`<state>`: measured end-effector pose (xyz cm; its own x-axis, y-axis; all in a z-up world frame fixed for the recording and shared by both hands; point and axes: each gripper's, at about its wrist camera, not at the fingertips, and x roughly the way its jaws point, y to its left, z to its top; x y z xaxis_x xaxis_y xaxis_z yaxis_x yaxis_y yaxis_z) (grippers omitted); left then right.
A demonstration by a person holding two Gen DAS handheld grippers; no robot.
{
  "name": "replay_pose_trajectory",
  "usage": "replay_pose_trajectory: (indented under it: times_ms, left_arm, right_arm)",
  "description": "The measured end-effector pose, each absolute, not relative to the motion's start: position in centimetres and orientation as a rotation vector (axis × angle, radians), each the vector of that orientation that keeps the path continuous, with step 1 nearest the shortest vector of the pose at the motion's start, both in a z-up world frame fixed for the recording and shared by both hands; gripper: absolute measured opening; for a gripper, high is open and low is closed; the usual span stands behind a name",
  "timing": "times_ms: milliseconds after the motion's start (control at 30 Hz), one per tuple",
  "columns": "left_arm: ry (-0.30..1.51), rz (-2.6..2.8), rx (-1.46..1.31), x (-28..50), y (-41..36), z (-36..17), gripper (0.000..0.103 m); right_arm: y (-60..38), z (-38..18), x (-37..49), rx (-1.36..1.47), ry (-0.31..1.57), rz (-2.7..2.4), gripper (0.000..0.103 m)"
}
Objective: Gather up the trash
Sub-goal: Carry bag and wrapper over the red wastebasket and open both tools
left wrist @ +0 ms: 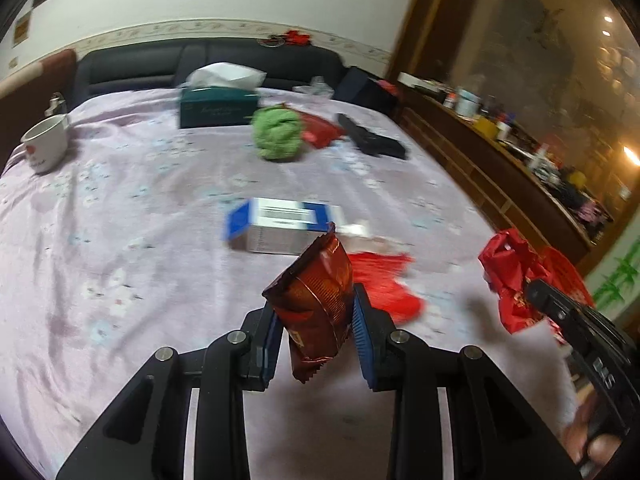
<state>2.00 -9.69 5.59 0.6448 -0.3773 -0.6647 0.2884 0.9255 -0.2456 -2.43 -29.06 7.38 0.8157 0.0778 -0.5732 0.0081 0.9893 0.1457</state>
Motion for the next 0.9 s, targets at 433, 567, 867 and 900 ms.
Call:
replay_pose_trajectory:
  times_ms: [433, 567, 867, 900]
  left_arm:
    - [0.831, -0.761, -0.003, -3.7, -27.4, 9.5, 0.031]
    - [0.868, -0.86, 0.02, -4.2, -33.5, 9.6, 0.031]
    - [0.902, -0.955, 0.077, -2.9, -45.5, 8.9, 0.031]
    - [0.908, -0.963, 0.072, -2.5, -46.6, 8.6, 0.033]
  right_arm:
    - [-47.5, 8.8, -12.0, 0.441, 0.521, -0.206, 0.004]
    - [-53.4, 8.7, -14.4, 0.517, 0.498, -0.289, 0.004]
    - [-61.7, 8.2, -15.2, 0.618, 0.493, -0.346, 0.004]
    - [-62.3, 8.1, -14.8, 0.624, 0.495, -0.349, 0.005]
